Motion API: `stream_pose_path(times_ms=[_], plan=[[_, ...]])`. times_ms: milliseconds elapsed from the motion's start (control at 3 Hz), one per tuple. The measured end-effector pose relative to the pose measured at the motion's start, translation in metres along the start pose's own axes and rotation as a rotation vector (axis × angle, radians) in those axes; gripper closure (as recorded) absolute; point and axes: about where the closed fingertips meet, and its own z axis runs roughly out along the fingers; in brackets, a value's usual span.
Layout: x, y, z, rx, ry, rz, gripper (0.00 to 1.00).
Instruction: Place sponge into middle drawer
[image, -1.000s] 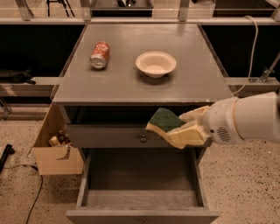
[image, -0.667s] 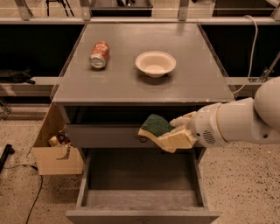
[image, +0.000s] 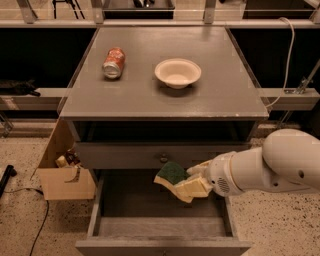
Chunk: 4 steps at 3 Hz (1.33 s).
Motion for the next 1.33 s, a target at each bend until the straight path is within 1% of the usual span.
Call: stream_pose_path(times_ms=[333,667,1000,1333], plan=[[-0.002,0.004,0.006,0.008,0.01,-0.011,1.0],[0.002,-0.007,0.02,0.041,0.008,0.02,1.0],[0.007,-0.022,0.034,0.101,-0.01,0.038,1.0],[0.021,-0.038,0.041,0.153,-0.024,0.071,1.0]])
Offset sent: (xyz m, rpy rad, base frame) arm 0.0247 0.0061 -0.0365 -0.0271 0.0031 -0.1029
